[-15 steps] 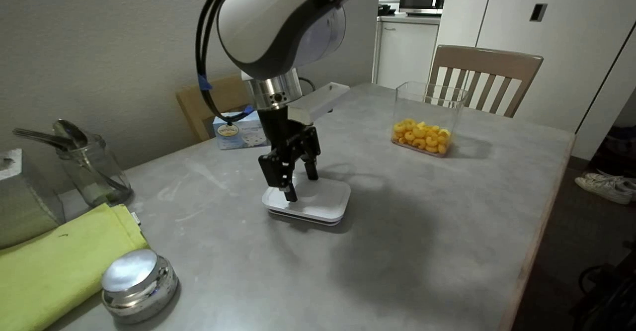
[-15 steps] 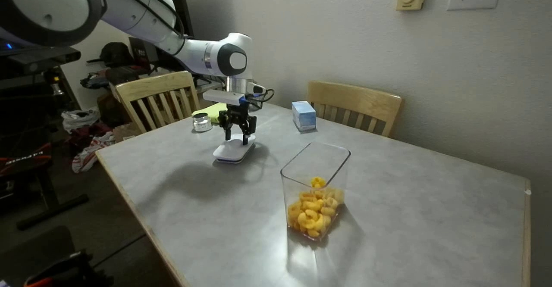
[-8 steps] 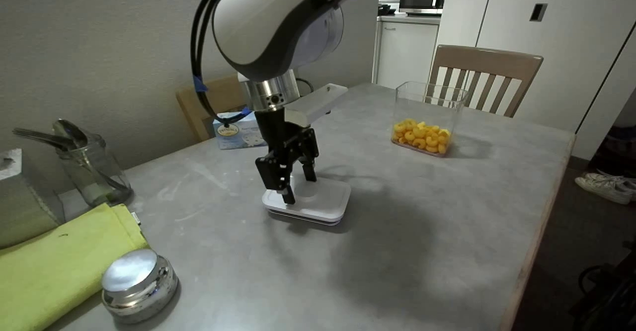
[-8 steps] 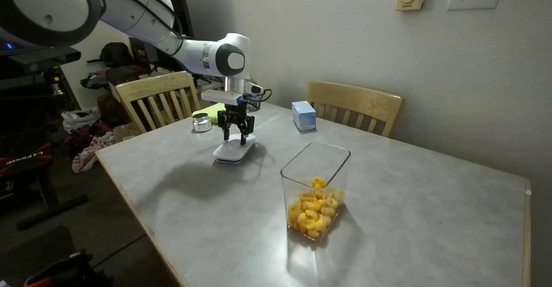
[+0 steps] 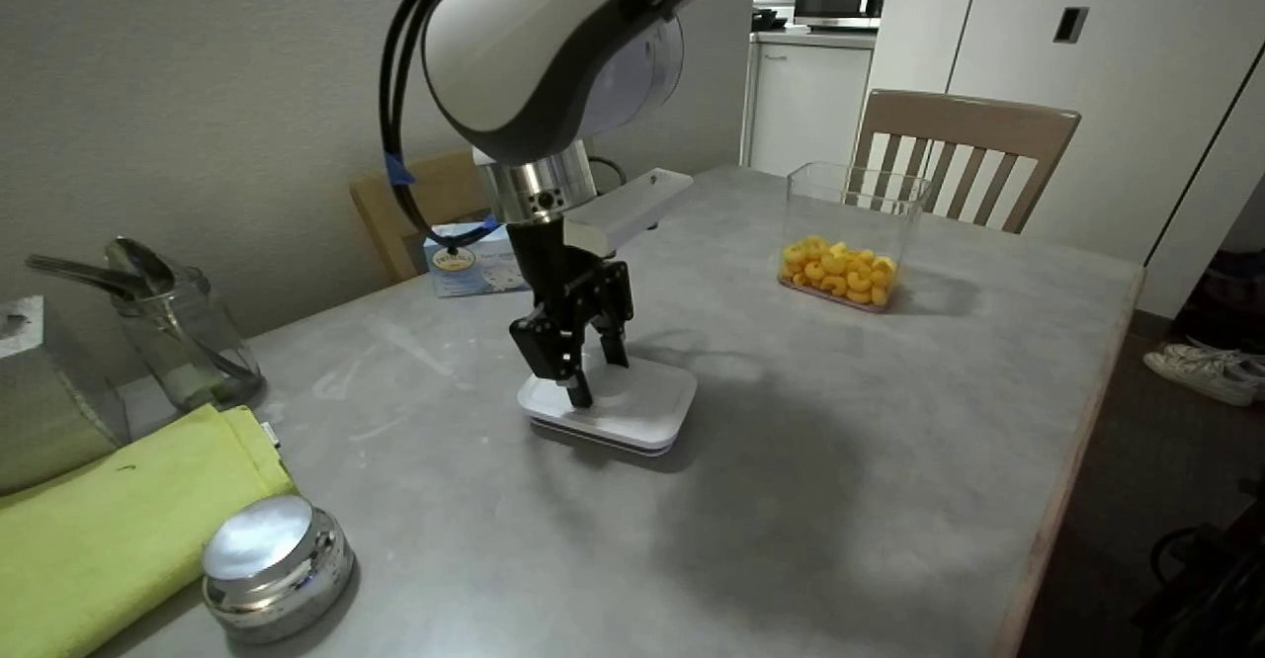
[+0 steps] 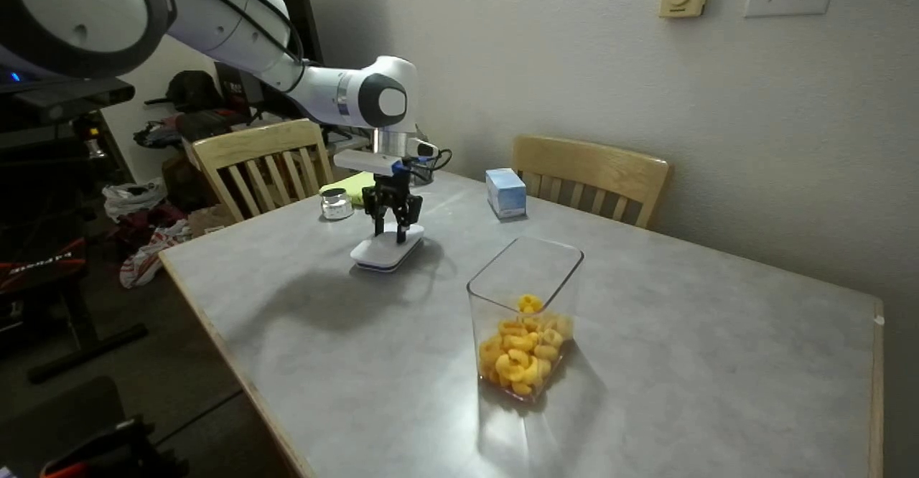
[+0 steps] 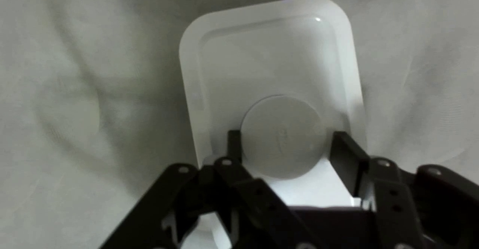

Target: Place the white lid on top of the food container

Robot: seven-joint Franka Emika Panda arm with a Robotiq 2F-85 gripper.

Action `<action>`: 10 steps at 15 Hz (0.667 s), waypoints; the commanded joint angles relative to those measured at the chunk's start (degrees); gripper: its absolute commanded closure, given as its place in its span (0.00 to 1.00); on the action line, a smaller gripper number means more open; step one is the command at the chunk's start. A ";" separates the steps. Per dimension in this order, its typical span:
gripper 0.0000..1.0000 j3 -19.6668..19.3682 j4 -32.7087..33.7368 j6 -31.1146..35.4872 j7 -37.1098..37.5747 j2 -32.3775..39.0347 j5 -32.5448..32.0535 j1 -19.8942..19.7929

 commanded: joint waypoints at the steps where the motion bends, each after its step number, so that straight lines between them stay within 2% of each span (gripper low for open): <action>1: 0.40 -0.13 -1.84 0.24 1.21 -1.01 0.58 0.18; 4: 0.44 -0.14 -2.24 0.48 1.63 -1.22 0.63 0.23; 6: 0.68 -0.16 -2.35 0.63 1.92 -1.29 0.64 0.26; 10: 0.71 -0.39 -1.93 0.61 1.97 -1.39 0.25 0.32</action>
